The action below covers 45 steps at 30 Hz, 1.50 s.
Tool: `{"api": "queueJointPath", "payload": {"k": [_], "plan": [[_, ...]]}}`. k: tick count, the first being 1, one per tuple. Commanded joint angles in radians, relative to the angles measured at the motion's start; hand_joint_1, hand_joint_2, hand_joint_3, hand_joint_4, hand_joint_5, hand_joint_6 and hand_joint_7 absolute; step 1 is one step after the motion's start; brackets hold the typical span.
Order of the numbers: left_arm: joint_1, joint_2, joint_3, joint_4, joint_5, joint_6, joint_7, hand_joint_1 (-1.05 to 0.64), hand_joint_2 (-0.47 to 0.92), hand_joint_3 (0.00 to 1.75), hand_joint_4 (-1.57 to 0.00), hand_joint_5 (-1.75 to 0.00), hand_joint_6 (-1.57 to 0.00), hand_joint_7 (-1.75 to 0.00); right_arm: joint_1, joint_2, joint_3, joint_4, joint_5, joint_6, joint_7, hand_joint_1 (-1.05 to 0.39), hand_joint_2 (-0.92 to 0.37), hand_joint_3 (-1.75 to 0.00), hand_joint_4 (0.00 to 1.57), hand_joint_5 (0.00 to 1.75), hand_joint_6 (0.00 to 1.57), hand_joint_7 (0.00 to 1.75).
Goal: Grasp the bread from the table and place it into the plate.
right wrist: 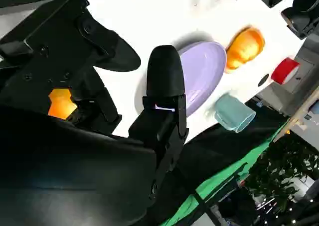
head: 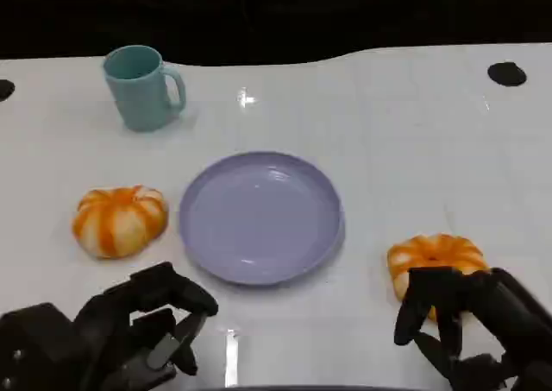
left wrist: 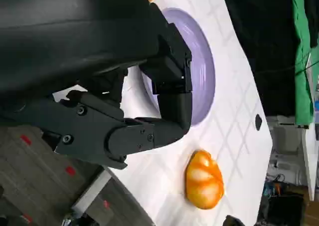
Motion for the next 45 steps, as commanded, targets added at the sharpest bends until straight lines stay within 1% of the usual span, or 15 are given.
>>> {"api": "queueJointPath", "payload": {"k": [1,18,22,26,27,28,29,31,32,33,34,35,36,40,45], "plan": [[-0.001,0.010,0.007,-0.004,0.003,0.007,0.004,-0.40,0.92,0.49,-0.67,-1.75,-0.64,-1.31,0.001,-0.011,0.000,-0.010,-0.005,0.010,0.000,-0.07,-0.33,-1.25,0.95,1.75,0.84,1.26],[-0.002,0.012,0.008,-0.001,0.000,-0.001,-0.002,-0.41,0.92,0.48,-0.67,-1.75,-0.62,-1.31,-0.001,-0.011,-0.002,-0.015,0.005,0.027,0.011,-0.08,-0.35,-1.22,0.95,1.75,0.84,1.24],[-0.002,0.011,0.009,0.001,-0.001,-0.002,-0.002,-0.41,0.92,0.48,-0.67,-1.75,-0.62,-1.32,-0.005,-0.009,-0.002,-0.003,0.005,0.016,0.004,-0.08,-0.36,-1.21,0.95,1.75,0.84,1.23],[0.000,0.010,0.010,0.000,-0.004,0.000,-0.002,-0.41,0.92,0.48,-0.67,-1.75,-0.62,-1.32,-0.006,0.000,-0.008,-0.004,-0.009,0.004,-0.024,-0.07,-0.33,-1.21,0.85,1.72,0.80,1.12],[0.000,0.010,0.010,-0.001,-0.005,0.002,-0.002,-0.41,0.92,0.48,-0.67,-1.75,-0.62,-1.32,-0.008,0.001,-0.010,-0.002,-0.020,-0.009,-0.039,-0.06,-0.33,-1.16,0.80,1.61,0.80,1.03],[0.000,0.010,0.011,-0.001,-0.006,0.002,-0.002,-0.41,0.92,0.48,-0.67,-1.75,-0.62,-1.32,-0.008,0.002,-0.011,-0.013,-0.043,-0.005,-0.055,-0.05,-0.33,-1.13,0.78,1.55,0.81,0.98],[0.000,0.010,0.011,-0.001,-0.006,0.002,-0.002,-0.41,0.92,0.48,-0.67,-1.75,-0.62,-1.32,-0.007,0.001,-0.012,-0.025,-0.066,-0.001,-0.070,-0.07,-0.32,-1.07,0.70,1.46,0.78,0.89],[0.000,0.011,0.011,0.002,-0.004,-0.001,-0.001,-0.40,0.92,0.48,-0.67,-1.75,-0.62,-1.32,-0.002,-0.012,-0.013,-0.055,-0.128,0.002,-0.094,-0.09,-0.32,-0.99,0.62,1.36,0.74,0.79],[0.000,0.011,0.010,0.003,-0.002,-0.004,-0.001,-0.40,0.92,0.48,-0.67,-1.75,-0.62,-1.32,0.000,-0.018,-0.013,-0.065,-0.153,0.000,-0.102,-0.11,-0.34,-0.91,0.58,1.26,0.71,0.72],[0.000,0.011,0.010,0.004,-0.001,-0.005,0.000,-0.40,0.92,0.48,-0.66,-1.75,-0.62,-1.32,0.001,-0.020,-0.013,-0.070,-0.169,-0.001,-0.107,-0.12,-0.35,-0.88,0.57,1.21,0.70,0.70],[0.000,0.011,0.010,0.005,0.001,-0.007,0.000,-0.40,0.92,0.48,-0.66,-1.75,-0.62,-1.32,0.002,-0.034,-0.013,-0.084,-0.224,-0.003,-0.123,-0.13,-0.36,-0.86,0.57,1.19,0.70,0.68],[0.000,0.011,0.010,0.008,0.000,-0.010,-0.001,-0.41,0.92,0.48,-0.66,-1.75,-0.62,-1.32,0.005,-0.045,-0.013,-0.101,-0.275,-0.002,-0.136,-0.16,-0.39,-0.75,0.54,1.10,0.68,0.61],[0.000,0.010,0.010,0.010,-0.001,-0.013,-0.002,-0.41,0.92,0.48,-0.66,-1.75,-0.62,-1.32,0.008,-0.052,-0.014,-0.115,-0.316,0.000,-0.146,-0.19,-0.47,-0.56,0.50,0.98,0.67,0.49],[0.003,0.011,0.008,0.014,0.006,-0.018,0.000,-0.41,0.92,0.48,-0.66,-1.75,-0.63,-1.33,0.020,-0.077,-0.019,-0.173,-0.422,0.011,-0.159,-0.24,-0.60,-0.23,0.42,0.80,0.67,0.30],[0.004,0.010,0.008,0.014,0.004,-0.011,-0.001,-0.41,0.92,0.47,-0.66,-1.75,-0.62,-1.33,0.038,-0.103,-0.021,-0.258,-0.522,0.069,-0.101,-0.35,-0.66,-0.07,0.24,0.68,0.56,0.15]]}}
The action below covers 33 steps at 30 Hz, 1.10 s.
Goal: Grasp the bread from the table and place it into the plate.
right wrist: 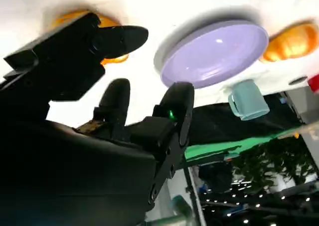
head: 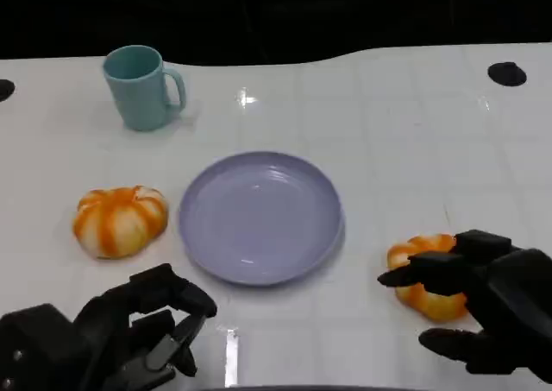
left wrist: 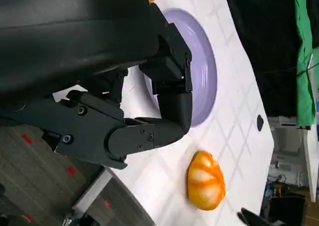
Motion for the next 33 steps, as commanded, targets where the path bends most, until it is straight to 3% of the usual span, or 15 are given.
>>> {"api": "queueJointPath", "payload": {"k": [1,6,14,27,33], "plan": [[0.004,0.012,0.005,0.002,0.007,-0.008,0.001,-0.41,0.92,0.47,-0.66,-1.75,-0.62,-1.33,0.020,-0.038,-0.015,-0.085,-0.076,0.060,0.060,-0.37,-0.67,-0.06,0.21,0.66,0.54,0.13],[0.004,0.012,0.001,-0.001,0.015,-0.017,0.001,-0.42,0.92,0.47,-0.67,-1.75,-0.62,-1.34,0.024,-0.054,-0.006,-0.145,-0.169,0.124,0.141,-0.49,-0.71,-0.02,0.03,0.63,0.41,0.03],[-0.004,0.006,0.000,0.002,0.006,-0.011,0.000,-0.44,0.92,0.48,-0.67,-1.75,-0.62,-1.34,-0.045,-0.041,0.036,-0.102,-0.276,0.197,0.189,-0.52,-0.71,-0.01,0.00,0.57,0.34,0.00],[-0.004,0.003,0.000,-0.011,0.002,0.004,0.006,-0.41,0.92,0.49,-0.67,-1.75,-0.61,-1.35,-0.237,-0.047,0.142,0.270,-0.329,0.250,0.138,-0.54,-0.81,-0.03,0.00,0.55,0.33,0.00],[-0.007,0.001,-0.002,-0.014,0.004,0.010,0.008,-0.41,0.92,0.49,-0.68,-1.75,-0.62,-1.35,-0.303,-0.034,0.183,0.401,-0.298,0.280,0.121,-0.55,-0.86,-0.03,0.03,0.54,0.35,0.01]]}}
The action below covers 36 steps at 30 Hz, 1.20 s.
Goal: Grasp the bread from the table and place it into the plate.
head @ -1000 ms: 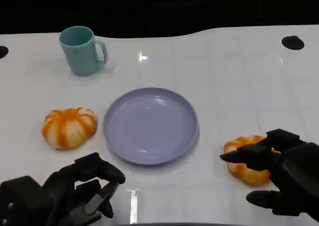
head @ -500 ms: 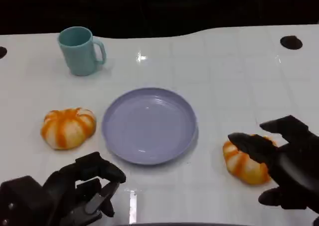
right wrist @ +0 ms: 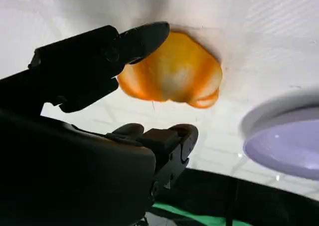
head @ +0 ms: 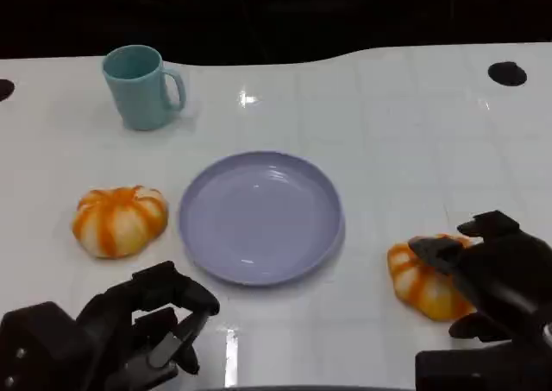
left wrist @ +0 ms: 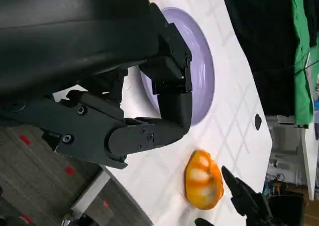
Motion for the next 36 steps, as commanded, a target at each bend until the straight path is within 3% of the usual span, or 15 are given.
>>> {"api": "queueJointPath", "payload": {"k": [1,7,10,12,13,15,16,17,18,20,21,25,31,34,36], "plan": [[0.000,0.005,0.002,-0.010,0.003,0.007,0.007,-0.42,0.92,0.48,-0.68,-1.75,-0.62,-1.35,-0.050,0.005,0.021,0.087,0.033,0.021,-0.018,-0.55,-0.86,-0.03,0.04,0.53,0.36,0.01],[0.004,0.005,-0.004,-0.024,0.010,0.011,0.011,-0.42,0.92,0.49,-0.67,-1.75,-0.61,-1.35,-0.123,0.024,0.060,0.224,0.074,0.027,-0.061,-0.56,-0.89,-0.01,0.09,0.47,0.38,0.01],[0.007,0.005,-0.004,-0.027,0.009,0.014,0.013,-0.41,0.92,0.49,-0.66,-1.75,-0.61,-1.35,-0.162,0.041,0.077,0.292,0.093,0.029,-0.098,-0.56,-0.92,-0.01,0.23,0.34,0.44,0.02],[0.009,0.004,-0.004,-0.027,0.012,0.012,0.014,-0.42,0.92,0.48,-0.66,-1.75,-0.61,-1.35,-0.182,0.071,0.066,0.356,0.134,-0.004,-0.207,-0.50,-0.91,-0.01,0.45,0.25,0.59,0.04],[0.009,0.004,-0.005,-0.027,0.014,0.009,0.015,-0.42,0.92,0.48,-0.66,-1.75,-0.61,-1.35,-0.193,0.088,0.052,0.394,0.167,-0.039,-0.282,-0.38,-0.90,-0.01,0.73,0.30,0.79,0.09],[0.011,0.003,-0.005,-0.030,0.013,0.011,0.016,-0.43,0.92,0.48,-0.66,-1.75,-0.62,-1.34,-0.212,0.114,0.024,0.461,0.244,-0.121,-0.398,-0.19,-0.91,-0.06,0.84,1.07,1.10,0.17],[0.011,0.003,-0.005,-0.031,0.013,0.013,0.017,-0.43,0.92,0.48,-0.66,-1.75,-0.62,-1.34,-0.223,0.117,0.018,0.492,0.271,-0.164,-0.442,-0.10,-0.82,-0.28,0.88,1.44,1.19,0.34],[0.011,0.002,-0.005,-0.033,0.012,0.018,0.019,-0.43,0.92,0.48,-0.66,-1.75,-0.62,-1.34,-0.237,0.117,0.018,0.517,0.286,-0.195,-0.474,-0.06,-0.67,-0.60,0.93,1.59,1.15,0.59],[0.010,0.001,-0.005,-0.036,0.011,0.023,0.021,-0.44,0.92,0.47,-0.66,-1.75,-0.62,-1.34,-0.249,0.114,0.021,0.537,0.294,-0.215,-0.497,-0.05,-0.56,-0.87,0.97,1.67,1.04,0.99],[0.008,0.002,-0.007,-0.037,0.014,0.026,0.024,-0.44,0.92,0.47,-0.66,-1.75,-0.62,-1.33,-0.273,0.112,0.026,0.559,0.303,-0.237,-0.528,-0.07,-0.44,-1.14,0.99,1.73,0.84,1.52],[0.007,0.002,-0.009,-0.035,0.015,0.025,0.025,-0.44,0.92,0.47,-0.66,-1.75,-0.63,-1.33,-0.282,0.112,0.027,0.566,0.309,-0.244,-0.537,-0.07,-0.39,-1.19,0.97,1.74,0.78,1.63],[0.006,0.003,-0.010,-0.026,0.014,0.015,0.025,-0.42,0.92,0.47,-0.66,-1.75,-0.63,-1.33,-0.300,0.109,0.034,0.568,0.311,-0.258,-0.565,-0.07,-0.30,-1.31,0.97,1.75,0.73,1.74],[0.003,0.003,-0.013,-0.039,0.020,0.035,0.032,-0.42,0.92,0.47,-0.66,-1.75,-0.63,-1.33,-0.315,0.095,0.038,0.534,0.290,-0.248,-0.586,-0.10,-0.29,-1.33,0.98,1.75,0.76,1.68],[0.002,0.000,-0.011,-0.038,0.014,0.035,0.028,-0.42,0.92,0.47,-0.66,-1.75,-0.63,-1.33,-0.324,0.090,0.033,0.512,0.290,-0.243,-0.585,-0.10,-0.32,-1.28,0.96,1.75,0.76,1.66],[0.001,-0.001,-0.011,-0.035,0.013,0.032,0.025,-0.42,0.92,0.47,-0.66,-1.75,-0.62,-1.33,-0.339,0.090,0.024,0.499,0.305,-0.257,-0.583,-0.09,-0.37,-1.16,0.95,1.75,0.72,1.73]]}}
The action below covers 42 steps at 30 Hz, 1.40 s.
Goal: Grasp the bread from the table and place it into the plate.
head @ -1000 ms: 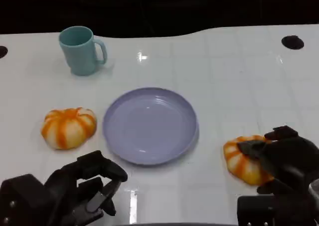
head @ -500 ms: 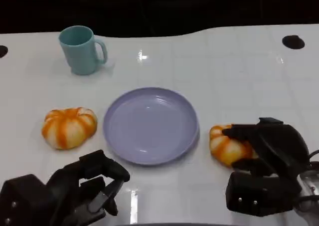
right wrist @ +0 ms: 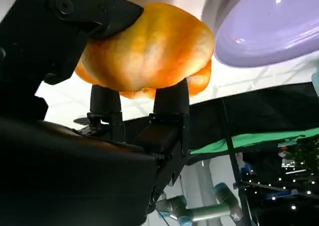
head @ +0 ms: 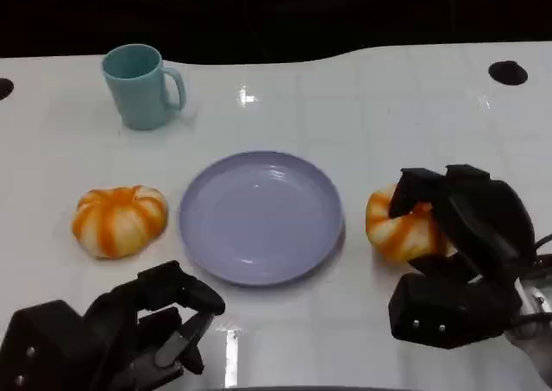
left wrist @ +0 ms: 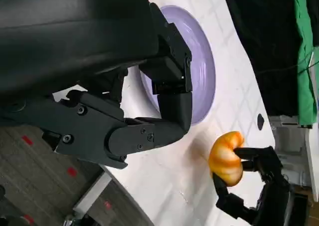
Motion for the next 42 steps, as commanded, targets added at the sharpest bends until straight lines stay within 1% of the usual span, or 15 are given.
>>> {"api": "queueJointPath", "payload": {"k": [1,7,11,15,17,18,21,24,28,32,36,38,39,41,42], "plan": [[-0.002,0.002,0.006,-0.005,-0.003,0.001,0.003,-0.41,0.92,0.47,-0.66,-1.75,-0.62,-1.33,-0.045,-0.018,-0.019,-0.042,0.029,-0.022,-0.011,-0.08,-0.37,-1.14,0.96,1.75,0.72,1.72],[-0.001,-0.003,-0.003,-0.011,0.012,0.003,0.013,-0.41,0.92,0.48,-0.66,-1.75,-0.62,-1.34,-0.126,-0.009,0.000,-0.026,0.053,-0.089,0.017,-0.12,-0.29,-1.32,1.00,1.75,0.82,1.57],[0.009,-0.003,-0.001,-0.023,0.010,0.002,0.010,-0.41,0.92,0.48,-0.66,-1.75,-0.62,-1.35,-0.158,0.016,0.029,-0.029,0.069,-0.081,0.109,-0.12,-0.27,-1.29,0.98,1.75,0.83,1.53],[0.021,-0.001,-0.001,-0.036,0.010,0.009,0.010,-0.41,0.92,0.48,-0.64,-1.75,-0.62,-1.36,-0.173,0.050,0.064,0.008,0.068,-0.106,0.125,-0.13,-0.28,-1.24,0.98,1.75,0.82,1.55],[0.028,0.002,0.000,-0.043,0.013,0.007,0.009,-0.41,0.92,0.48,-0.65,-1.75,-0.62,-1.36,-0.183,0.078,0.087,0.035,0.062,-0.117,0.114,-0.14,-0.30,-1.22,0.98,1.75,0.88,1.25],[0.032,0.005,0.001,-0.046,0.014,0.004,0.008,-0.41,0.92,0.48,-0.66,-1.75,-0.62,-1.37,-0.191,0.096,0.099,0.054,0.061,-0.123,0.105,-0.15,-0.30,-1.17,0.99,1.75,0.90,1.24],[0.042,0.008,0.004,-0.054,0.009,0.005,0.003,-0.41,0.92,0.48,-0.67,-1.75,-0.61,-1.37,-0.215,0.142,0.122,0.102,0.061,-0.125,0.093,-0.17,-0.36,-1.03,0.98,1.75,0.86,1.31],[0.052,0.009,0.001,-0.062,0.011,0.009,0.004,-0.39,0.92,0.49,-0.67,-1.75,-0.60,-1.37,-0.244,0.185,0.143,0.156,0.056,-0.117,0.084,-0.17,-0.38,-1.10,0.96,1.75,0.77,1.52],[0.054,0.007,0.000,-0.061,0.009,0.008,0.003,-0.38,0.92,0.49,-0.66,-1.75,-0.60,-1.37,-0.282,0.216,0.159,0.222,0.053,-0.121,0.066,-0.17,-0.37,-1.13,0.95,1.75,0.80,1.40],[0.055,0.007,-0.004,-0.054,0.014,-0.004,0.003,-0.40,0.92,0.49,-0.65,-1.75,-0.60,-1.37,-0.339,0.265,0.169,0.314,0.059,-0.095,0.077,-0.15,-0.37,-1.05,0.93,1.75,0.75,1.54],[0.054,0.003,-0.010,-0.053,0.022,-0.007,0.008,-0.41,0.92,0.48,-0.66,-1.75,-0.61,-1.38,-0.373,0.293,0.165,0.366,0.084,-0.060,0.132,-0.17,-0.59,-0.66,0.83,1.75,0.86,1.00],[0.054,0.002,-0.012,-0.055,0.022,-0.004,0.009,-0.41,0.92,0.48,-0.66,-1.75,-0.61,-1.38,-0.382,0.289,0.173,0.359,0.089,-0.034,0.191,-0.23,-0.77,-0.35,0.72,1.33,0.89,0.60],[0.054,0.002,-0.012,-0.057,0.023,-0.001,0.010,-0.41,0.92,0.49,-0.65,-1.75,-0.61,-1.38,-0.385,0.281,0.182,0.349,0.083,-0.021,0.221,-0.27,-0.86,-0.23,0.65,0.97,0.83,0.40],[0.056,0.000,-0.013,-0.058,0.024,-0.002,0.012,-0.41,0.92,0.48,-0.65,-1.75,-0.61,-1.37,-0.384,0.264,0.199,0.330,0.069,-0.007,0.263,-0.31,-0.90,-0.18,0.55,0.62,0.74,0.20],[0.057,-0.001,-0.014,-0.057,0.024,-0.004,0.012,-0.41,0.92,0.48,-0.65,-1.75,-0.61,-1.37,-0.382,0.258,0.205,0.322,0.066,-0.003,0.274,-0.34,-0.91,-0.15,0.42,0.46,0.64,0.11]]}}
